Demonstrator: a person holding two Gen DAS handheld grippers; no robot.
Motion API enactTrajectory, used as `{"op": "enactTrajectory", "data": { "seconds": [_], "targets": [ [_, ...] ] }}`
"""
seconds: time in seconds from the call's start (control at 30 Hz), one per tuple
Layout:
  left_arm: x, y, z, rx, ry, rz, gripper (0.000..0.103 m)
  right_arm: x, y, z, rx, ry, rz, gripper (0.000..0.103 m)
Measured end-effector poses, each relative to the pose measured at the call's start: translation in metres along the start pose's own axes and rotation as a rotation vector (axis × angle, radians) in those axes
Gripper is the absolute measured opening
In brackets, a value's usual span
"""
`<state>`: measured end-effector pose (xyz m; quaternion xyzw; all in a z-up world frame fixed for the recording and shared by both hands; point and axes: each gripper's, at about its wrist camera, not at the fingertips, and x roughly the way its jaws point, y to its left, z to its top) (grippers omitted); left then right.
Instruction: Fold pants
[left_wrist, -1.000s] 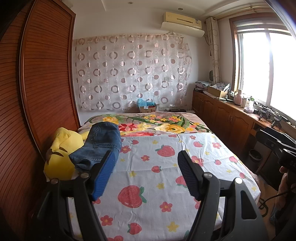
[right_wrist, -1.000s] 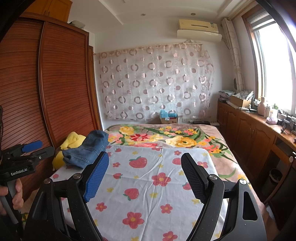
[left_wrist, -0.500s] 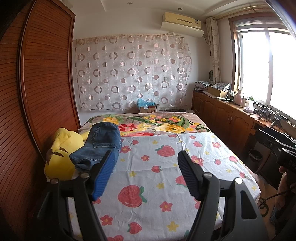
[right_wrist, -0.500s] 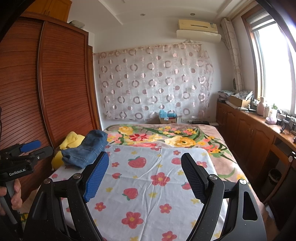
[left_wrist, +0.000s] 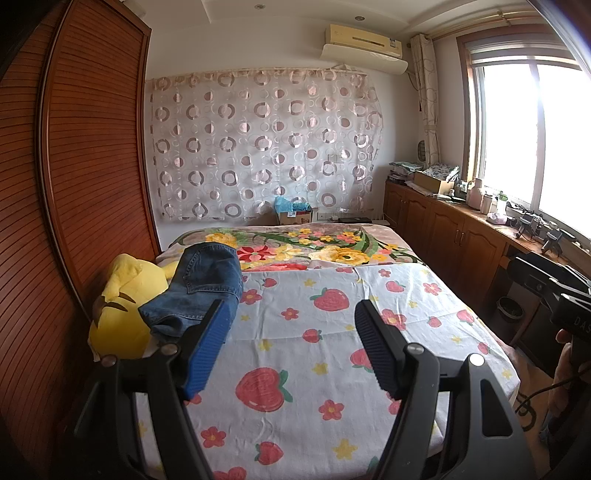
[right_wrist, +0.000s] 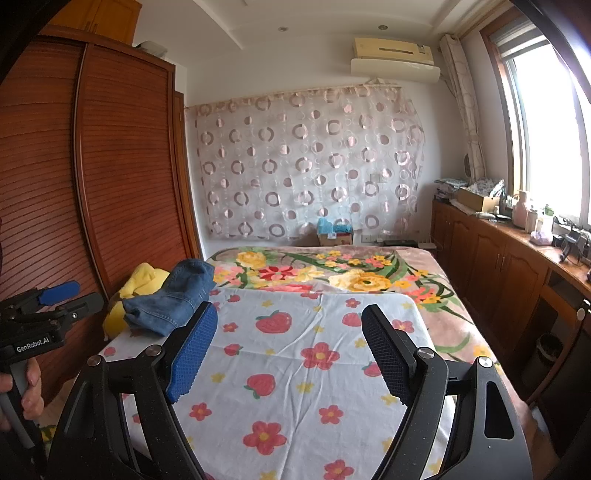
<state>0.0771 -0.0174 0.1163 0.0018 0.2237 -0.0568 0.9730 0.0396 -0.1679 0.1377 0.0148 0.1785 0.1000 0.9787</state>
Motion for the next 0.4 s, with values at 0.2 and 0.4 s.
{"op": "enactTrajectory", "data": {
  "seconds": [0.2, 0.4],
  "targets": [
    [0.0005, 0.0002, -0.0003, 0.0, 0.001, 0.0, 0.07, -0.0001, 0.0011, -0.0019, -0.001, -0.003, -0.002, 0.082],
    [0.0006, 0.0, -0.0009, -0.001, 0.001, 0.001, 0.07, -0.0001, 0.0007, -0.0021, 0.0, -0.003, -0.001, 0.082]
  ]
}}
